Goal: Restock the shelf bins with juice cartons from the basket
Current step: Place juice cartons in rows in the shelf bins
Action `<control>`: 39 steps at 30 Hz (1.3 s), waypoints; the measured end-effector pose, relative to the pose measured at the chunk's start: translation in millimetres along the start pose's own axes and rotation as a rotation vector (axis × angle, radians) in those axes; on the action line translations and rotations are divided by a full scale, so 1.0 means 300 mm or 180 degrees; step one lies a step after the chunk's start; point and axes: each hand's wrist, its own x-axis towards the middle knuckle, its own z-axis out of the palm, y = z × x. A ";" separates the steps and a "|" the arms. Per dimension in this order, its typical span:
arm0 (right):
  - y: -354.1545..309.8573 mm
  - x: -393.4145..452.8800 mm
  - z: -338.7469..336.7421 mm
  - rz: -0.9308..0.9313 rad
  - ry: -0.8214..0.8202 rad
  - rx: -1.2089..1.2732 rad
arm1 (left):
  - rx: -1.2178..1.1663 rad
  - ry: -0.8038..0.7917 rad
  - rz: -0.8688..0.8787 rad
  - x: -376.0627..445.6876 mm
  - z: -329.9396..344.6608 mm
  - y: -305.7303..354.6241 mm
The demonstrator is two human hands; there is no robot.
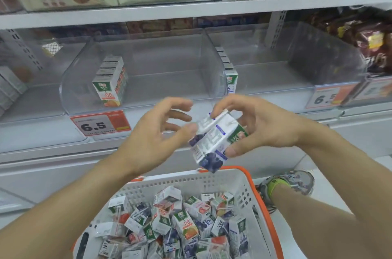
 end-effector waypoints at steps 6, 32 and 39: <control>-0.115 -0.041 -0.170 -0.0572 0.1929 -0.0350 | 0.2259 0.0694 0.0839 0.083 -0.035 -0.076; -0.060 0.184 -0.208 0.1187 0.1344 -0.2138 | 0.2394 0.0333 0.0426 0.092 -0.040 -0.129; -0.035 0.161 -0.224 0.1425 0.1539 -0.2493 | 0.2401 0.0374 0.0410 0.090 -0.035 -0.118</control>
